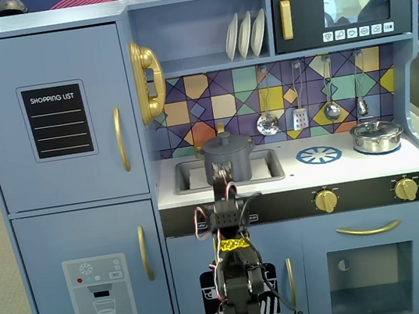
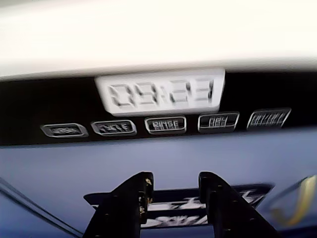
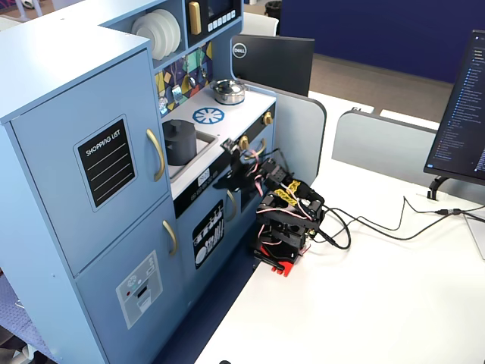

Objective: Pick up the lid from the counter and put it on the gray recipient

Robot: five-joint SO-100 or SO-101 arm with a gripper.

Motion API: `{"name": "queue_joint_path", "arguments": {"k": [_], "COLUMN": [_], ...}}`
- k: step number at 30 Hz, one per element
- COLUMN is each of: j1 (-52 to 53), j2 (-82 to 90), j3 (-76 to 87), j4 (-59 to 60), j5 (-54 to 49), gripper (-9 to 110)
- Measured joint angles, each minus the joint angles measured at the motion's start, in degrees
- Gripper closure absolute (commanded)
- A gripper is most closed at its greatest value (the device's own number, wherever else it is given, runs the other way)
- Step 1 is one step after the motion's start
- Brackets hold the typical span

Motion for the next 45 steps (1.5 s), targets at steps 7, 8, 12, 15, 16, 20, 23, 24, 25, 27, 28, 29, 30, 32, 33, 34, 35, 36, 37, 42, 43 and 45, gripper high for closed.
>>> {"name": "queue_joint_path", "arguments": {"k": [7, 8, 12, 15, 16, 20, 23, 24, 25, 27, 28, 29, 30, 32, 33, 34, 35, 36, 37, 42, 43, 45], "j1": [-0.3, -0.3, -0.6, -1.1, -1.1, 0.4, 1.1, 1.1, 1.1, 1.6, 1.8, 2.0, 2.0, 1.8, 1.8, 1.8, 1.8, 1.8, 1.8, 1.8, 1.8, 1.8], "j2": [3.5, 4.3, 7.4, 9.1, 9.2, 10.0, 10.1, 10.1, 10.1, 10.1, 10.1, 10.1, 10.1, 10.1, 10.1, 10.1, 10.1, 10.1, 10.1, 10.1, 10.1, 10.1], "j3": [16.5, 17.3, 18.2, 18.2, 18.2, 17.9, 17.9, 17.9, 17.9, 17.9, 17.9, 17.9, 17.9, 17.9, 17.9, 17.9, 17.9, 17.9, 17.9, 17.9, 17.9, 17.9], "j4": [-1.7, 0.9, 13.7, 22.4, 25.2, 27.7, 27.7, 27.7, 27.7, 27.7, 27.7, 27.7, 27.7, 27.7, 27.7, 27.7, 27.7, 27.7, 27.7, 27.7, 27.7, 27.7], "j5": [2.9, 2.5, 4.0, 3.1, 1.8, -2.0, -1.1, -1.1, -1.1, -1.1, -1.1, -1.1, -1.1, -1.1, -1.1, -1.1, -1.1, -1.1, -1.1, -1.1, -1.1, -1.0], "gripper": [101, 101, 101, 100, 100, 98, 97, 97, 97, 97, 97, 96, 96, 96, 96, 96, 96, 96, 96, 96, 96, 96]}}
